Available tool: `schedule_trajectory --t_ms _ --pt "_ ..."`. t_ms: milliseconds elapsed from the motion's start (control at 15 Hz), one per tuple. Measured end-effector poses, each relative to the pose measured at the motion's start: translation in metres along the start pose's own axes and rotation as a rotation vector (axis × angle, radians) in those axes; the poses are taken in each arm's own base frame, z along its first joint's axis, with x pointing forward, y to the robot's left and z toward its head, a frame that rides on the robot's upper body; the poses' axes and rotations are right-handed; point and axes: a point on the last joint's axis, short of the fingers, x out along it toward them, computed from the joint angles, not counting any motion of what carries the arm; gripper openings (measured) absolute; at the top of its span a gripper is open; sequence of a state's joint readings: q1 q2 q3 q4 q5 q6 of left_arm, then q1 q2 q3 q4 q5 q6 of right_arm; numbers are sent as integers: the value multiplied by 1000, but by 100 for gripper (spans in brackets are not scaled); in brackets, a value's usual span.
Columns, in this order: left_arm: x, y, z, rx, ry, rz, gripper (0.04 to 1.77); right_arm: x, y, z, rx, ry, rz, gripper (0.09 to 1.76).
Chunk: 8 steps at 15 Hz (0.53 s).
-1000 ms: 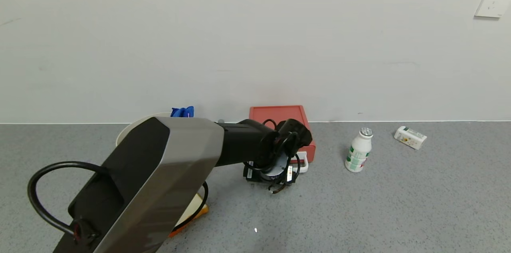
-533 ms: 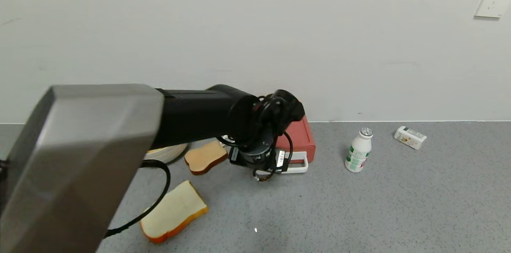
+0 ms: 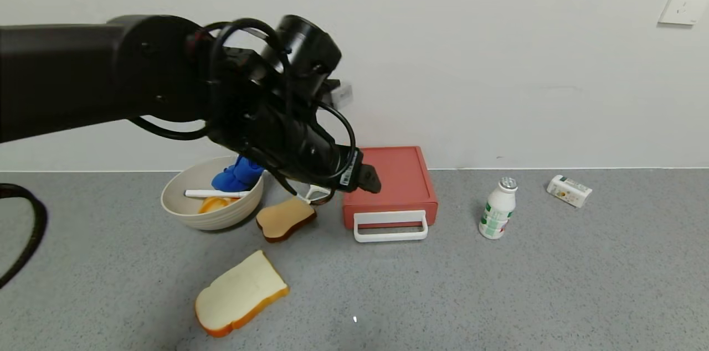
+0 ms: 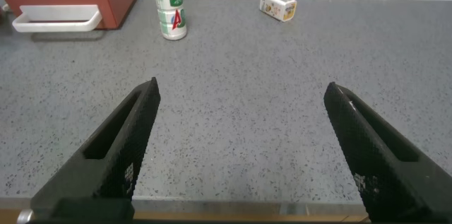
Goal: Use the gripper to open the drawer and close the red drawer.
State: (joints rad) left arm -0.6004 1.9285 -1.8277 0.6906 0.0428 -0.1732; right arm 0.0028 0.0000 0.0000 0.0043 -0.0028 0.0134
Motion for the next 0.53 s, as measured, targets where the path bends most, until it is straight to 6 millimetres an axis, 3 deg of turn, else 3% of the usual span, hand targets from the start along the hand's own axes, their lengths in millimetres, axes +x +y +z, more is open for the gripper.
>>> schedule_trajectory --t_ms 267,533 --pt "-32 29 -12 92 -203 -126 172 0 0 0 0 0 0 171" --pt "-74 49 -49 159 -344 -106 172 0 0 0 0 0 0 171"
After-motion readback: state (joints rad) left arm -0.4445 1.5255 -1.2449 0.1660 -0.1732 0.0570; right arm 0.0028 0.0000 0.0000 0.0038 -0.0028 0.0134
